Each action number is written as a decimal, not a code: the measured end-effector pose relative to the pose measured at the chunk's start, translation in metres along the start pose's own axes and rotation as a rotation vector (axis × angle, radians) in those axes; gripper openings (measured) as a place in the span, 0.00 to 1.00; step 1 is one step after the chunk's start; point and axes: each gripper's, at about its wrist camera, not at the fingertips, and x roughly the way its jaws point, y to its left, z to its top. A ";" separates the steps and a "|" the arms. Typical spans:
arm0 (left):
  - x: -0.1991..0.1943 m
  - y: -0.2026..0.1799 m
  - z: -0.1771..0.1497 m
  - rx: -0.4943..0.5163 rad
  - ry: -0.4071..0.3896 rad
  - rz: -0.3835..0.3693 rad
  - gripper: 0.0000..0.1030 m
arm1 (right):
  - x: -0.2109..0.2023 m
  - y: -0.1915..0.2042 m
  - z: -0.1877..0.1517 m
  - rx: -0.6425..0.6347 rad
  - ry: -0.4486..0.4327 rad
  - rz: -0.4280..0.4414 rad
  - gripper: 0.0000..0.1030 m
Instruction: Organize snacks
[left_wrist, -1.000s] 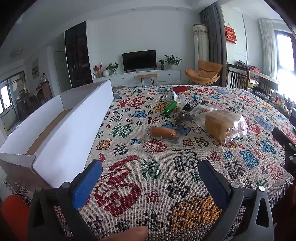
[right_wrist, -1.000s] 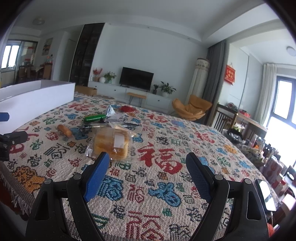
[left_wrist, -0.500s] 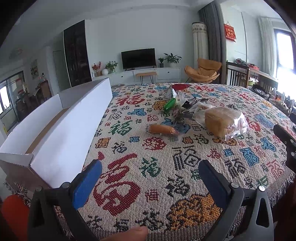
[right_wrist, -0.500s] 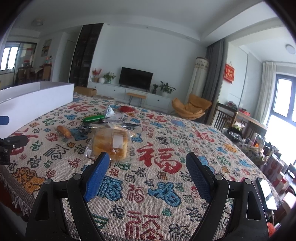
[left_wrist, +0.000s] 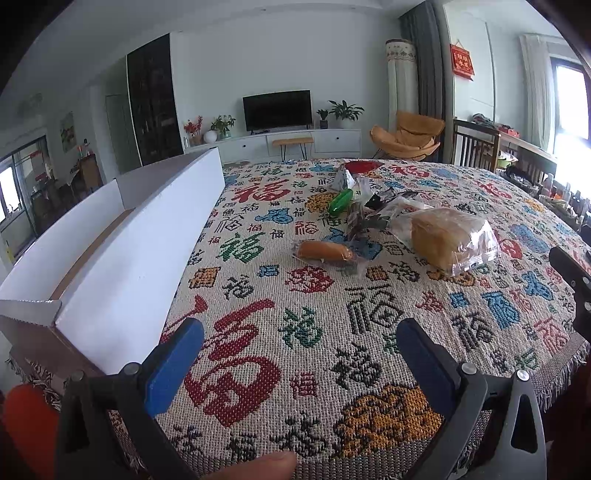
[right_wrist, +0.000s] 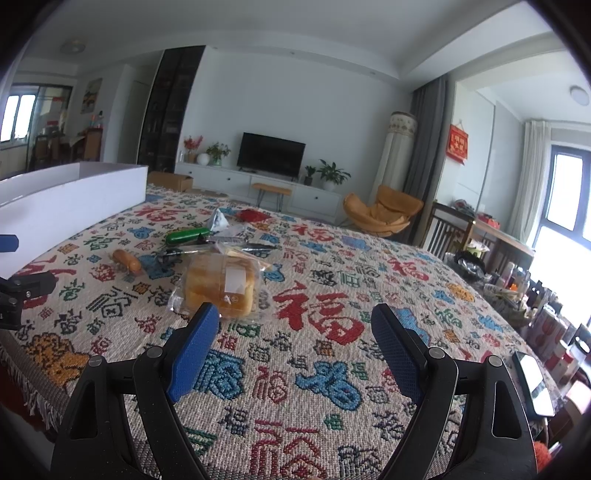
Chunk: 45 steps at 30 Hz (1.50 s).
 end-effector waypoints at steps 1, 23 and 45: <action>0.001 0.001 0.000 -0.004 0.008 -0.001 1.00 | 0.000 0.000 0.000 0.000 -0.001 0.000 0.84; 0.008 0.004 -0.002 -0.017 0.041 0.000 1.00 | 0.002 0.002 -0.002 -0.002 -0.010 -0.004 0.84; 0.069 0.006 0.009 0.006 0.313 -0.055 1.00 | 0.066 -0.034 -0.003 0.162 0.322 0.134 0.84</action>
